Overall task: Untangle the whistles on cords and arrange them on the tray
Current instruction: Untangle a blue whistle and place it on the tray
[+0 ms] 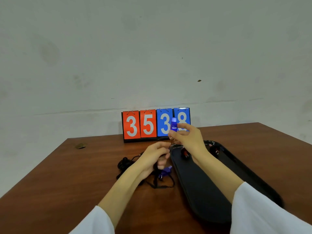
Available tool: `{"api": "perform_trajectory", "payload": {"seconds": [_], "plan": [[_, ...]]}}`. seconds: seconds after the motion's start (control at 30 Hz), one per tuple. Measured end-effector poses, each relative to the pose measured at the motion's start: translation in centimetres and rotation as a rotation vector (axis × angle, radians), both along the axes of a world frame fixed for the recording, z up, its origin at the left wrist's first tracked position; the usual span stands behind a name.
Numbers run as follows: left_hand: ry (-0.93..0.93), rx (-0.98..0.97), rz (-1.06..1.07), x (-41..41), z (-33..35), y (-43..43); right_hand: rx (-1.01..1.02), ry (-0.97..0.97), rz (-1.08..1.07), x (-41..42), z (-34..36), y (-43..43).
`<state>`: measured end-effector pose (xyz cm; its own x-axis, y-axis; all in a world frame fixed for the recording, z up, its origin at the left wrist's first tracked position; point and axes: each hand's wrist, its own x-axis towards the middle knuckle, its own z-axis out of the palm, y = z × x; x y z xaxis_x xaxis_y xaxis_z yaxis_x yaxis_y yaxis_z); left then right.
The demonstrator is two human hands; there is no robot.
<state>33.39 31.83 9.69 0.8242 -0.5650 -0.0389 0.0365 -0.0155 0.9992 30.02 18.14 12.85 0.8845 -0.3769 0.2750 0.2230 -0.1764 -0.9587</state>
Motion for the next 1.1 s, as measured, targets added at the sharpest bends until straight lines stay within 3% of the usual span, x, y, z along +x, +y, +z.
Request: {"api": "perform_trajectory", "payload": {"seconds": [0.13, 0.33, 0.43, 0.6, 0.67, 0.77, 0.93, 1.1], "plan": [[-0.125, 0.197, 0.045, 0.7, -1.9, 1.2, 0.107, 0.017, -0.073, 0.8, -2.3, -0.6], [-0.151, 0.235, 0.036, 1.2, -4.1, 2.6, -0.057, 0.148, -0.018, 1.8, -4.5, -1.1], [-0.457, 0.491, 0.159, 1.7, -5.2, 2.9, -0.172, 0.194, 0.037, 1.8, -5.4, -1.3], [-0.91, 0.703, 0.279, 1.7, -5.1, 3.3, -0.297, 0.187, 0.068, 1.2, -5.6, -1.8], [-1.134, 0.692, 0.3, 1.5, -5.2, 3.1, -0.41, 0.169, 0.046, 1.0, -5.7, -1.8], [-1.32, 0.642, 0.291, 1.4, -5.3, 2.9, -0.601, 0.157, 0.062, 0.8, -5.9, -1.8], [-1.322, 0.56, 0.242, 1.6, -5.1, 3.5, -0.759, 0.262, 0.306, 0.6, -5.6, -2.2], [-1.183, 0.612, 0.239, 1.4, -4.6, 3.7, -0.66, 0.373, 0.497, 0.5, -5.7, -2.5]]}}
